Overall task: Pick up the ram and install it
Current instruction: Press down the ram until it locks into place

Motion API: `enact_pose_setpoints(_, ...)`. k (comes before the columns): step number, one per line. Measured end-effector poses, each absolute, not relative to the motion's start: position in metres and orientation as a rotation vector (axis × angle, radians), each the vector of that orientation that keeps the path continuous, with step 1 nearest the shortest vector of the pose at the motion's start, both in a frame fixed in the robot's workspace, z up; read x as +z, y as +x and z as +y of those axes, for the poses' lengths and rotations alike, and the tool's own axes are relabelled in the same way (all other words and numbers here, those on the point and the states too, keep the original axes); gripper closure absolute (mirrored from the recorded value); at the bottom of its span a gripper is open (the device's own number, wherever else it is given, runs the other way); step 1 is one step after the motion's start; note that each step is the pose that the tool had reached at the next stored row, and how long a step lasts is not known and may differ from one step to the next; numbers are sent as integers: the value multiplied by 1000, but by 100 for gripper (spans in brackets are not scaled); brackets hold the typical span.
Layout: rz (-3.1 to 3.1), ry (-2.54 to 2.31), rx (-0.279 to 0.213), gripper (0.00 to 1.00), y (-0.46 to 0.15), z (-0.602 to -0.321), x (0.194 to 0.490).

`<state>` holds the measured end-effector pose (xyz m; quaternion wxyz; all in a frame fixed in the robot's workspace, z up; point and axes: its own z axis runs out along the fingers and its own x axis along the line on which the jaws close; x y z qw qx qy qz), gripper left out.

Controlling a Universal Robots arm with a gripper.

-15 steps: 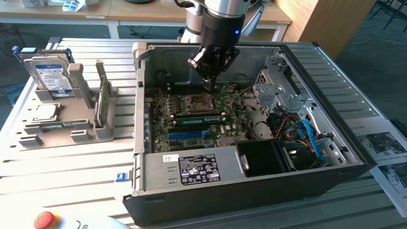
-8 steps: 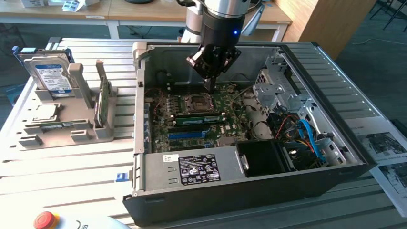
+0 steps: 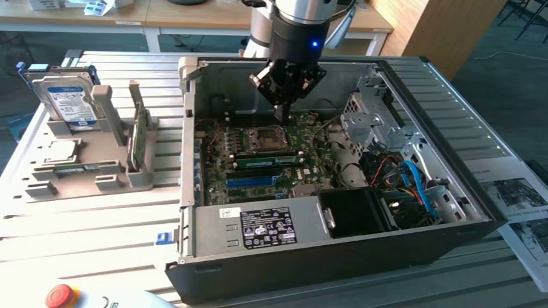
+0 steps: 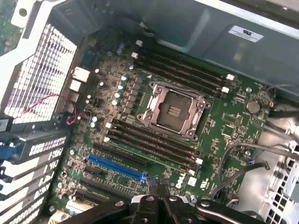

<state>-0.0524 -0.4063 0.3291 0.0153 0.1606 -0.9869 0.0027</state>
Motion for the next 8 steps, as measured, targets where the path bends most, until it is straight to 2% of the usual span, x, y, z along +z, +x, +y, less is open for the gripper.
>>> enact_pose_setpoints(8,-3091,349,6,90,-52,-406,329)
